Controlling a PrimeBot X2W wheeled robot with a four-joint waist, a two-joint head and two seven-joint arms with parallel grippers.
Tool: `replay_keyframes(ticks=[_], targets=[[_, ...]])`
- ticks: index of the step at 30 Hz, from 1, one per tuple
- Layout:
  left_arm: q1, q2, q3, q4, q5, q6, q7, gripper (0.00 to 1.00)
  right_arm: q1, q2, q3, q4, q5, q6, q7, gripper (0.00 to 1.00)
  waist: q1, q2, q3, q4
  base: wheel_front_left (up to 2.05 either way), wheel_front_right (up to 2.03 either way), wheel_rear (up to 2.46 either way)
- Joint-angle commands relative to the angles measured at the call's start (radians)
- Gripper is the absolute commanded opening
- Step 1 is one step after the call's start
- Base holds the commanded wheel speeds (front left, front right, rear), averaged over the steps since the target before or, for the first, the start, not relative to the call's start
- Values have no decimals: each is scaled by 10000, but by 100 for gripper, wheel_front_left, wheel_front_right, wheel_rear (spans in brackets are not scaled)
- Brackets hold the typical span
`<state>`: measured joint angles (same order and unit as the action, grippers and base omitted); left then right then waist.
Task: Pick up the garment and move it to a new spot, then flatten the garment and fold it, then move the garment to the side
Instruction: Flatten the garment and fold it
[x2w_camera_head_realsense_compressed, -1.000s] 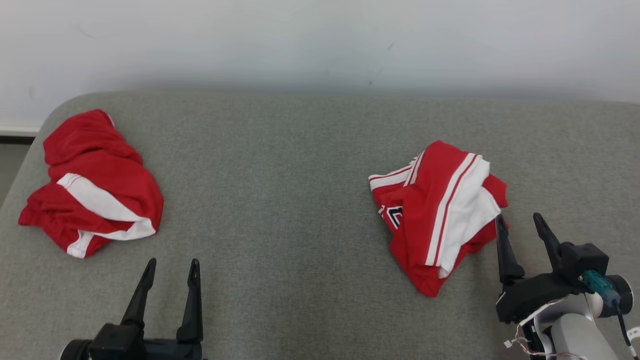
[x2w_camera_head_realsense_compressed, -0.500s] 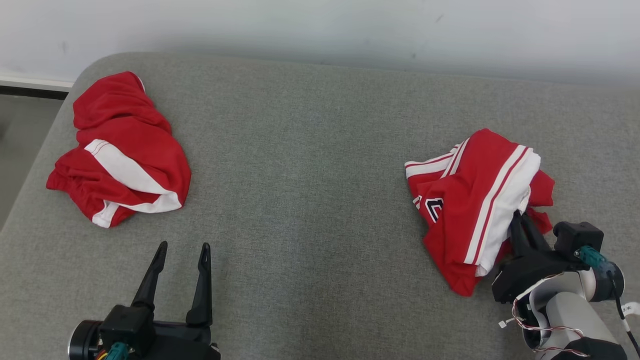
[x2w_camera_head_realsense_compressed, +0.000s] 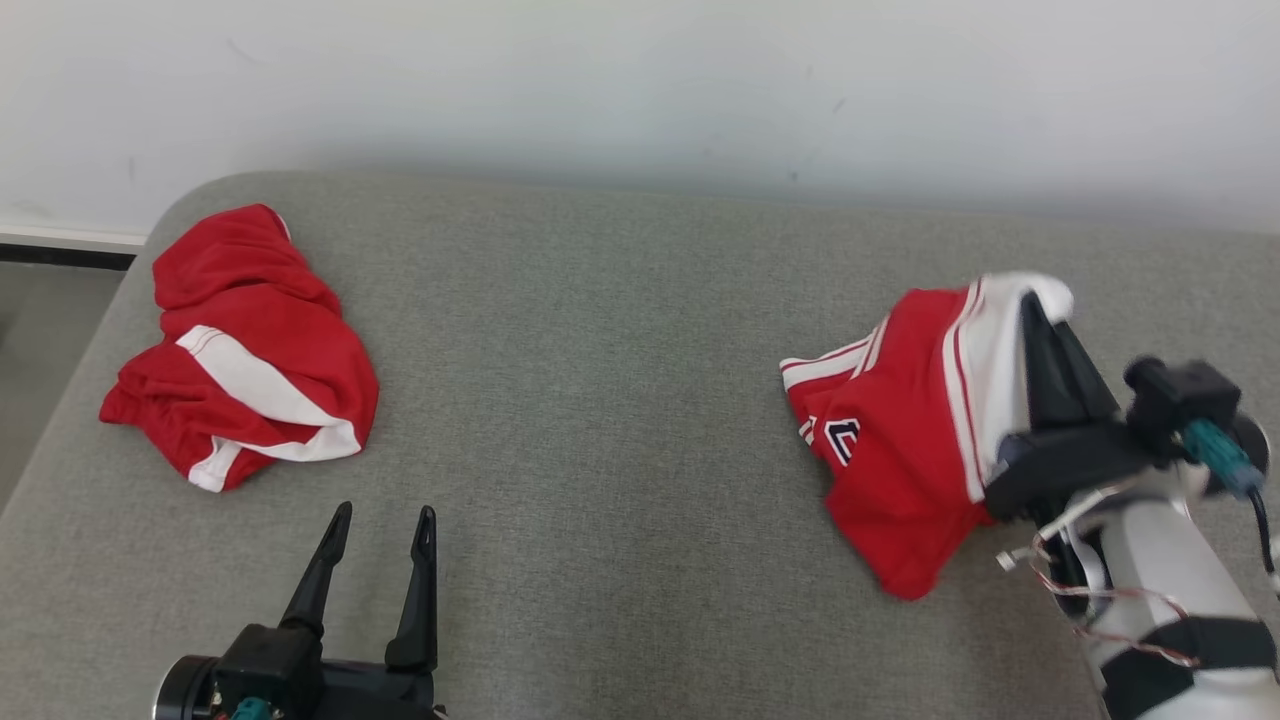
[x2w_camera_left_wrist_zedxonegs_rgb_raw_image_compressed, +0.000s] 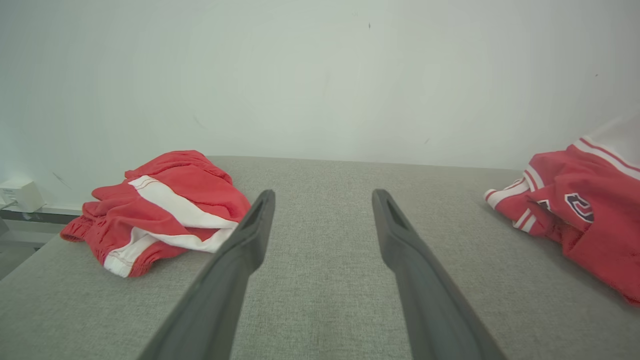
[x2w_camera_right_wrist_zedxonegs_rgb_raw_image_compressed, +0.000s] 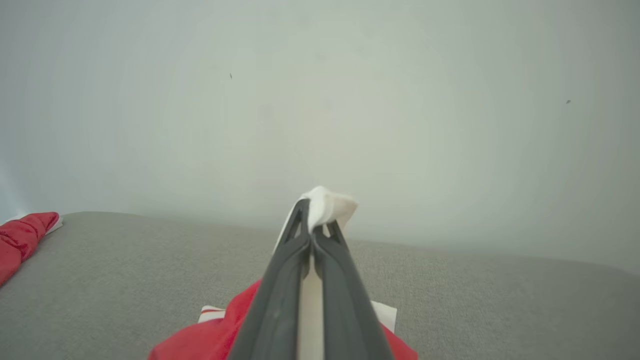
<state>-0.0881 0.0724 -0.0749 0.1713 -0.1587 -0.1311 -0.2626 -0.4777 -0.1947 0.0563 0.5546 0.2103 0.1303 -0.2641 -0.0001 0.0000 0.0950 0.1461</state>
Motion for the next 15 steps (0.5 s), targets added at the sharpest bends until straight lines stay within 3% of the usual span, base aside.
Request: replay_keyframes(ticks=[1,7,15], targets=[[-4,35,-17,-31,-54,14,-34,100,-464,13,428,-199,73,8,-6,0,1,0,-118,154,0,0,0],[142,35,235,-38,-148,14,-36,100,-1494,418,1981,-634,189,8,-7,0,1,0,-190,565,0,0,0],[376,-10,643,-192,-61,13,-34,100,-1702,1243,5495,-230,834,8,-7,0,1,0,-140,1316,0,0,0]])
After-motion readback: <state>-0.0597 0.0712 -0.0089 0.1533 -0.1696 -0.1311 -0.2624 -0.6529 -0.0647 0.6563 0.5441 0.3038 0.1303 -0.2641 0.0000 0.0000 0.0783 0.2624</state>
